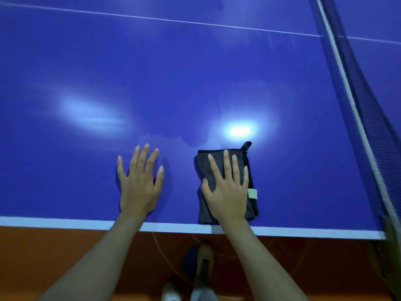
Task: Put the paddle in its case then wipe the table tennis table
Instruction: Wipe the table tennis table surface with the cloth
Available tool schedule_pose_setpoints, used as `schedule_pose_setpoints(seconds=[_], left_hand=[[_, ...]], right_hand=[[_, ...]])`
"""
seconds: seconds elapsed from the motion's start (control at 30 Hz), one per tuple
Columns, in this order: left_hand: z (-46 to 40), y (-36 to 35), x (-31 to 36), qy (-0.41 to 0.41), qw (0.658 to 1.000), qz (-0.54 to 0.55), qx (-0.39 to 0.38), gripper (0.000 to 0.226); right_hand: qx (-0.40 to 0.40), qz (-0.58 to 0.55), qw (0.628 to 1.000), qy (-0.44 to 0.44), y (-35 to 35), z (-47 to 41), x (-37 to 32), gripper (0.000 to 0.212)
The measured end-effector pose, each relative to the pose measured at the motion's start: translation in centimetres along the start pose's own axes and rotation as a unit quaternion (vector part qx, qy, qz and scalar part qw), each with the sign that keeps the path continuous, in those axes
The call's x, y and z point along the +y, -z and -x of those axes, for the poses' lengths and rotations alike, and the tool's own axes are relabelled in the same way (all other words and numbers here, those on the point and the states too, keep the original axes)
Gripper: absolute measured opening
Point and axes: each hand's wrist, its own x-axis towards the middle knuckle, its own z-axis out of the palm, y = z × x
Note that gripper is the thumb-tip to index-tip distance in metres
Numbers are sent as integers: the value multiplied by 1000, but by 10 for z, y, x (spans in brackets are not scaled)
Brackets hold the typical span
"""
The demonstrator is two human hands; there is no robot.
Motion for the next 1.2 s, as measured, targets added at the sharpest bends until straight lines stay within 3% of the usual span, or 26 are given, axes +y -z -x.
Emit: schedule_pose_setpoints(seconds=[0.43, 0.6, 0.83, 1.07, 1.2], left_hand=[[-5, -4, -2, 18, 999, 24, -32, 56], [-8, -7, -4, 6, 999, 37, -19, 57], [-10, -6, -5, -13, 999, 23, -20, 59], [-4, 4, -14, 19, 971, 233, 42, 47], [7, 21, -47, 11, 979, 196, 59, 44]], right_hand=[[37, -10, 999, -28, -17, -241, -9, 63], [32, -8, 999, -1, -22, -277, -3, 63], [16, 1, 1000, 10, -22, -178, -32, 64], [-2, 23, 1000, 16, -19, 3, -81, 65], [-15, 24, 1000, 3, -18, 87, -109, 67]])
